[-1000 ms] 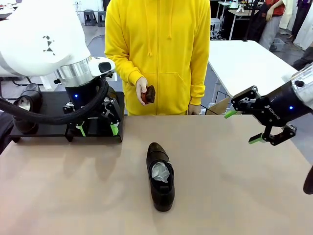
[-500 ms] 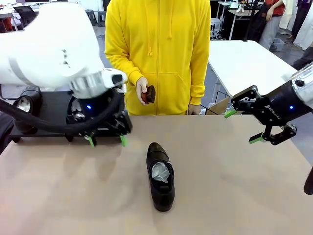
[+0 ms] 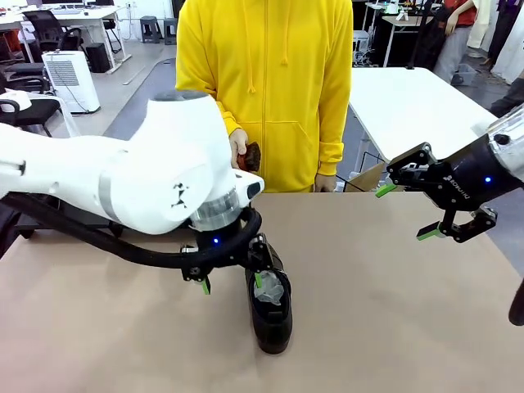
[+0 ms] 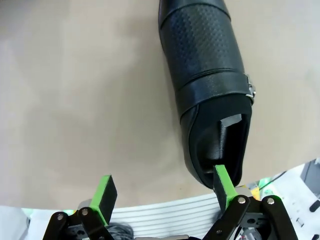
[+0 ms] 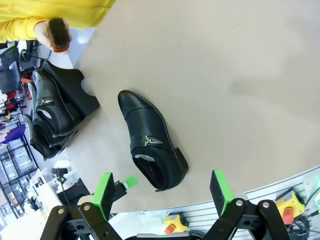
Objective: Organize the shoes by placing them on the stand.
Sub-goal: Place the Shoe from the middle of the table onto the Shoes Stand.
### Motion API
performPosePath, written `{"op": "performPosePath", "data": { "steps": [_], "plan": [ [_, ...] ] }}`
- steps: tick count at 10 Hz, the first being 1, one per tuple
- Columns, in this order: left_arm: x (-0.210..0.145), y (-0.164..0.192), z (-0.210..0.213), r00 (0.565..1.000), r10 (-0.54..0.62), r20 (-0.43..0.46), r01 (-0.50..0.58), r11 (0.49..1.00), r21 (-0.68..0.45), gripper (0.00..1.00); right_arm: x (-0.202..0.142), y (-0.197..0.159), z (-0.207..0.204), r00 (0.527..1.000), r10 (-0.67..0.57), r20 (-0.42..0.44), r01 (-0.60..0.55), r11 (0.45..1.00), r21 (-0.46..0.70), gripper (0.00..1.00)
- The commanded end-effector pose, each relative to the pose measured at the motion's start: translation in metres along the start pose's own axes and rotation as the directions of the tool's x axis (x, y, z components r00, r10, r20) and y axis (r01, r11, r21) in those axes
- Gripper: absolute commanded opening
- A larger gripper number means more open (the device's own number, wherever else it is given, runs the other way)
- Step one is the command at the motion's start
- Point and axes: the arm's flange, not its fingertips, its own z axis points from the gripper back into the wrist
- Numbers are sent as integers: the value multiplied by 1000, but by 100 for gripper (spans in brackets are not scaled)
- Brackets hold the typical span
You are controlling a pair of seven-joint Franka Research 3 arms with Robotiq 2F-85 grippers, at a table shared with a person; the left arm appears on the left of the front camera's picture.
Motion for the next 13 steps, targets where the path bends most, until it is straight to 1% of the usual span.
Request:
{"op": "performPosePath", "data": {
  "steps": [1,2,4,7,8,9,10,11,13],
  "plan": [
    [2,-4,-6,1000,1,4,-1,999,33,100,1,-1,2,1000,9,7,-9,1000,-7,100],
    [0,-5,-13,1000,-5,14,4,999,50,100,1,-1,2,1000,9,7,-9,1000,-7,100],
    [6,-11,-26,999,24,35,-25,998,51,100,1,-1,2,1000,9,7,-9,1000,-7,100],
    [11,-18,-44,1000,8,25,-9,999,49,100,1,-1,2,1000,9,7,-9,1000,-7,100],
    [14,-20,-50,1000,8,11,-9,997,75,100,1,-1,2,1000,9,7,-9,1000,-7,100],
    [16,-19,-57,999,23,-24,-20,994,108,100,1,-1,2,1000,9,7,-9,1000,-7,100],
    [17,-17,-63,998,20,-65,-13,993,117,100,1,-1,2,1000,9,7,-9,1000,-7,100],
    [18,-17,-65,997,-4,-73,11,995,104,85,1,-1,2,1000,9,7,-9,1000,-7,100],
    [17,-17,-66,997,-41,-60,44,997,62,48,1,-1,2,1000,9,7,-9,1000,-7,100]
  ]
}}
